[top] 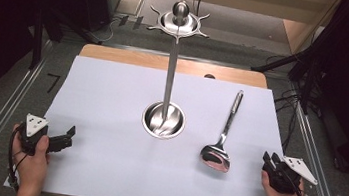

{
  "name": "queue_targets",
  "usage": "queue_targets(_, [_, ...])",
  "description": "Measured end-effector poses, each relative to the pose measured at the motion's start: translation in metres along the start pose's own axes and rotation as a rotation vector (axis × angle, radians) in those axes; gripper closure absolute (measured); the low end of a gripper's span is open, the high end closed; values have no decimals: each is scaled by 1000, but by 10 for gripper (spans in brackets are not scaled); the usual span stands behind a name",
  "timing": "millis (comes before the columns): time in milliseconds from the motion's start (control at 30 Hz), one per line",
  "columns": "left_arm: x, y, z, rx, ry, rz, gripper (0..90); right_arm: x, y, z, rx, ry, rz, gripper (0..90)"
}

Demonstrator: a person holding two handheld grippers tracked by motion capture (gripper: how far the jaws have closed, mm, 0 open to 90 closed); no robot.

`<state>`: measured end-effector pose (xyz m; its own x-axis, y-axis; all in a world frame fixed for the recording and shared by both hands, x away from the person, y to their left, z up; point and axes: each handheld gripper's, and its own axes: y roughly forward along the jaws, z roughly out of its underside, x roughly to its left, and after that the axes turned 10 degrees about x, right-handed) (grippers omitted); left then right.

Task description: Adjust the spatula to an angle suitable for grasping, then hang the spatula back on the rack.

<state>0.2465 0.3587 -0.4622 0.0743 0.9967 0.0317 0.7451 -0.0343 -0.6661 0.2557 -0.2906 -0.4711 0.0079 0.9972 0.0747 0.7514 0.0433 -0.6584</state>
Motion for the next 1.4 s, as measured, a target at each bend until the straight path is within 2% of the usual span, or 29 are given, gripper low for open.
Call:
queue_targets(67, [0, 0, 0, -2, 3, -2, 13, 1, -1, -1, 16, 21, -38, 728])
queue_targets(200, [0, -1, 1, -11, 1, 0, 13, 2, -2, -5, 32, 23, -59, 797])
queue_targets(333, [0, -1, 1, -10, 1, -1, 13, 2, 0, -11, 43, 28, -56, 851])
queue_targets(400, [0, -1, 1, -11, 0, -2, 13, 3, 3, -17, 66, 45, -46, 880])
queue_targets(500, [0, -1, 0, -7, 1, 0, 13, 5, 8, -21, 81, 32, -25, 900])
queue_targets(700, [0, -1, 0, -7, 2, -6, 13, 12, 16, -33, 111, 14, -41, 900])
queue_targets(767, [0, 0, 0, -6, 2, -6, 13, 19, 23, -44, 126, 5, -62, 900])
queue_targets(833, [0, 0, 0, -6, 4, -8, 13, 21, 25, -47, 131, 2, -69, 900])
queue_targets(867, [-1, 0, 0, -7, 2, -9, 13, 27, 31, -54, 148, 6, -79, 900])
queue_targets(1033, [-1, 0, 0, -4, 7, -12, 13, 38, 43, -69, 169, -5, -82, 900])
queue_targets(1400, [-2, 0, 0, -2, 17, -15, 13, 47, 75, -97, 243, 32, -110, 900])
